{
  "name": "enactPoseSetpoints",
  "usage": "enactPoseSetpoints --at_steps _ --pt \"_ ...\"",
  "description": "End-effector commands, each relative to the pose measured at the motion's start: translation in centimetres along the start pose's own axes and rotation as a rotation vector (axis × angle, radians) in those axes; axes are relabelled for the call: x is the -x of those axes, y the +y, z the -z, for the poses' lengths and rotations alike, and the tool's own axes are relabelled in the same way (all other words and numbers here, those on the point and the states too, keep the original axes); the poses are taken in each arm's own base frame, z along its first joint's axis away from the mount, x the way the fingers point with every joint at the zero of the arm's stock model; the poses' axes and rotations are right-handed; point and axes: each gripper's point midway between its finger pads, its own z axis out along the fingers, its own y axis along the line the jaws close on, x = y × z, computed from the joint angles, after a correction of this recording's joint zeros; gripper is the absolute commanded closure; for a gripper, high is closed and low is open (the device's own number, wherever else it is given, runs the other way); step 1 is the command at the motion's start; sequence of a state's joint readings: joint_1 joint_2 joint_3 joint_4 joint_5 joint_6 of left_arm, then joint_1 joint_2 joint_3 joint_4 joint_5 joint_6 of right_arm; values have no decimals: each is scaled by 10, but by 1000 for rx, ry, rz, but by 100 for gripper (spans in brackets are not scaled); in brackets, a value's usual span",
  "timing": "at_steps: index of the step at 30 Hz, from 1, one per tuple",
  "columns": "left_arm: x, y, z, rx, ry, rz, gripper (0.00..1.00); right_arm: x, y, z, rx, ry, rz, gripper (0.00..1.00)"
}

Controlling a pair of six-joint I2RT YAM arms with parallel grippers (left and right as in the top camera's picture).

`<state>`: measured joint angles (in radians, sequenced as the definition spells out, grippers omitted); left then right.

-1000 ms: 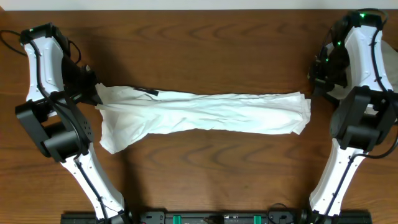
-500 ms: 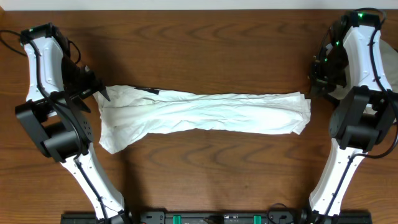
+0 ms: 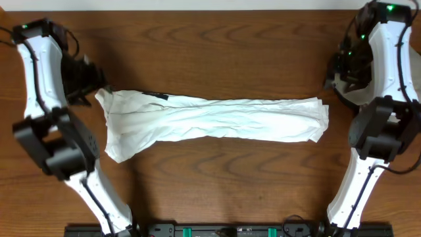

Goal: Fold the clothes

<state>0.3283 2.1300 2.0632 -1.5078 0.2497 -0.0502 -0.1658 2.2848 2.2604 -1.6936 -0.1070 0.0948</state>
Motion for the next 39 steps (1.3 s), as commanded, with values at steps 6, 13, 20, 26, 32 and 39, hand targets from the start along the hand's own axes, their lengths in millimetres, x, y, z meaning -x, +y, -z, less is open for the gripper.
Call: enactPoseSetpoints --at_steps 6,13,20,26,32,39 --pt "-62 -81 144 -118 -448 -321 26 -36 20 110 31 -307 65 8" --pt "-144 -116 171 -159 -477 -487 9 -72 33 149 36 -420 128 1" --pt "-184 -149 123 -172 -286 -634 0 -89 29 116 35 -304 118 1" --pt "-190 -202 61 -310 -200 -693 0 -83 27 67 31 -204 122 1" --pt "-197 -226 -12 -317 -129 -702 0 -83 11 16 15 -122 87 1" --pt "-205 -241 -47 -315 -113 -766 0 -81 -9 -29 71 -86 -20 1"
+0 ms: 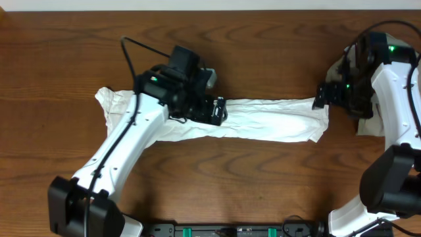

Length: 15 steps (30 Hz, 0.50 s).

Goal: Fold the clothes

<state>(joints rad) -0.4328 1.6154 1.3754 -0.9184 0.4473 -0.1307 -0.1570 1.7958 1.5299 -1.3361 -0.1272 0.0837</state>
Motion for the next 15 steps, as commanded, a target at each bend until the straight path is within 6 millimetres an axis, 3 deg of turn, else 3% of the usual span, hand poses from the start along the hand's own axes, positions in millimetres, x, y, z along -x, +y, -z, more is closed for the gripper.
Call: enactPoseSetpoints --at_steps 1,7,15 --pt "3 -6 -2 -18 -8 -3 0 -3 -9 -15 58 22 -81 1" --pt "3 -6 -4 -18 -6 -2 0 -1 -35 -41 93 -2 -179 1" --pt "4 -6 -5 -18 -7 -3 0 1 -30 -79 235 -60 -137 1"
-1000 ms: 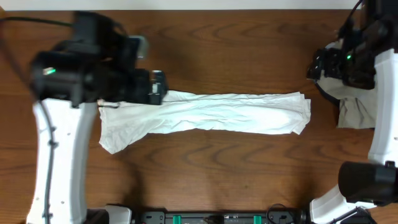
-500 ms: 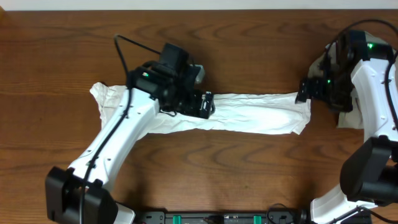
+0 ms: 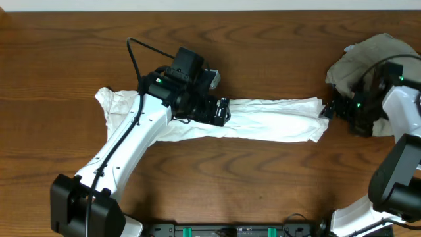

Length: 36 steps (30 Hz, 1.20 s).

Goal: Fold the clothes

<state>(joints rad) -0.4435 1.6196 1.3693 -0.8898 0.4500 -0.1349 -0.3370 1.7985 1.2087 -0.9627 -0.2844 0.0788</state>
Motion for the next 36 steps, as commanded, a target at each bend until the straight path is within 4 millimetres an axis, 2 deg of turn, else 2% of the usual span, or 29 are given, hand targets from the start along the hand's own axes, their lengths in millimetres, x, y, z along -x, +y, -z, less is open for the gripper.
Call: enactPoseSetpoints --at_steps 1,12,20,36 --pt "1 -2 -1 -9 5 10 0 -8 7 -14 72 13 22 1" --pt "1 -2 -1 -10 6 10 0 -8 8 -43 134 -52 28 1" --pt "1 -2 -1 -10 5 10 0 -13 23 -50 239 -63 42 1" --pt "1 -2 -1 -10 6 10 0 -34 45 -73 257 -31 85 2"
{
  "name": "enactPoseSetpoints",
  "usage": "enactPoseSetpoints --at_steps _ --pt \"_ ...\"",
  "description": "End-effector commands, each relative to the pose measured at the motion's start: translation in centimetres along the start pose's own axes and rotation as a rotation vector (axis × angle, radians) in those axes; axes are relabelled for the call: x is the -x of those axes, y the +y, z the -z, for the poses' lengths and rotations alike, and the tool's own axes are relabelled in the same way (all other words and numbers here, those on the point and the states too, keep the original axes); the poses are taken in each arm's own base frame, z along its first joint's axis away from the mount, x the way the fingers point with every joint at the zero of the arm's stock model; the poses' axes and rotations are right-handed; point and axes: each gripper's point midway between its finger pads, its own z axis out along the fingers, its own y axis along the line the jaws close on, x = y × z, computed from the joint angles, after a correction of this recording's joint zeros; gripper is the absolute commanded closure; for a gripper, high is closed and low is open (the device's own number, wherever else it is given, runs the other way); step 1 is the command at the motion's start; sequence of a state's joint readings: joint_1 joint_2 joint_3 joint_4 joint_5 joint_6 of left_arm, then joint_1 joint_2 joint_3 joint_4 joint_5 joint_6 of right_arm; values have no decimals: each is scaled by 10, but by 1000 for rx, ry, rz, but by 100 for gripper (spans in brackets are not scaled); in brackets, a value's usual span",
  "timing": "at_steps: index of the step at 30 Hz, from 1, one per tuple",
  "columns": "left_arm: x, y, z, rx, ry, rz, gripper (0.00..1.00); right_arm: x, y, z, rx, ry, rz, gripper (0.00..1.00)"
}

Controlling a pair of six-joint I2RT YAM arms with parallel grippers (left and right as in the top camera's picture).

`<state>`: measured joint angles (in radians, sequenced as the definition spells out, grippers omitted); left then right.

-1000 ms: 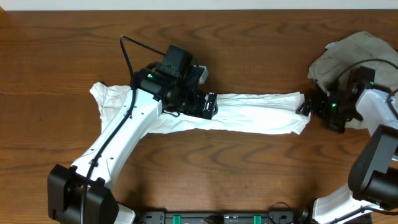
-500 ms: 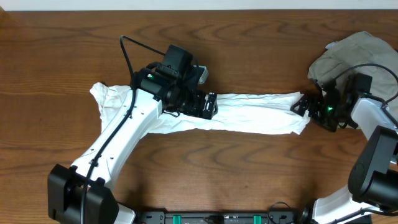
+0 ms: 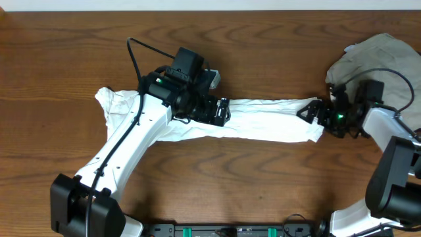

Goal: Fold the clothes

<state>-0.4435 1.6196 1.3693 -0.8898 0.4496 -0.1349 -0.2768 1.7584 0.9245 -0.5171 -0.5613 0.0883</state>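
Observation:
A white garment [image 3: 263, 122] lies spread as a long band across the middle of the table, its wider crumpled end [image 3: 122, 125] at the left. My left gripper [image 3: 222, 110] rests down on the band's middle, near its upper edge; its jaws are hidden under the wrist. At the band's right end my right gripper [image 3: 308, 112] points left, low over the cloth. Its fingers look spread over the end's edge.
A second, beige-grey garment [image 3: 385, 56] lies bunched at the far right, behind the right arm. The left arm [image 3: 131, 151] crosses over the white garment's left part. Bare wooden table [image 3: 263, 52] runs above and below the band.
My right gripper has moved left from just beyond the band's right end onto that end. The left gripper and the white garment have stayed where they were.
Both arms first stood back at the table's sides, with the white band lying free. Then my left gripper was on the band's middle and the right one near its right end. The left has stayed put; the right dropped lower and now sits on the end.

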Motion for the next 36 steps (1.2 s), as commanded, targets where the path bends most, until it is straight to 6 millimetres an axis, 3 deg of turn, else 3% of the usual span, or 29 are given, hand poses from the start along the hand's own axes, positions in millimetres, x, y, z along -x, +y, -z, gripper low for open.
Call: enactPoseSetpoints --at_steps 1,3,5,9,11,12,16,20,23,27,31,36 --pt "1 -2 -1 -10 6 10 0 -33 -9 -22 -34 98 -49 5" --pt "1 -2 -1 -10 6 10 0 -32 -7 -23 -34 94 -56 19" --pt "1 -2 -1 -10 6 10 0 -31 -9 -23 -42 92 -80 50" --pt "1 -2 -1 -10 6 10 0 -28 -10 -22 -46 83 -91 73" --pt "1 -2 -1 -10 6 10 0 -25 -9 -19 -45 75 -92 94" --pt "1 -2 -1 -10 6 10 0 -22 -8 -16 -45 70 -95 99" --pt "1 -2 -1 -10 6 10 0 -5 -14 6 -115 39 -118 99" --pt "0 -2 -1 -9 9 11 0 15 -26 43 -281 6 -108 99" --pt "-2 -1 -1 -8 15 13 0 30 -23 73 -367 -17 -82 99" --pt "-4 -1 -1 -6 25 17 0 42 -5 99 -371 -38 -66 99" --pt "-7 0 -1 -3 37 10 0 43 14 108 -383 -35 -20 99" --pt "-8 0 -1 -2 41 13 0 31 35 95 -447 9 81 99"
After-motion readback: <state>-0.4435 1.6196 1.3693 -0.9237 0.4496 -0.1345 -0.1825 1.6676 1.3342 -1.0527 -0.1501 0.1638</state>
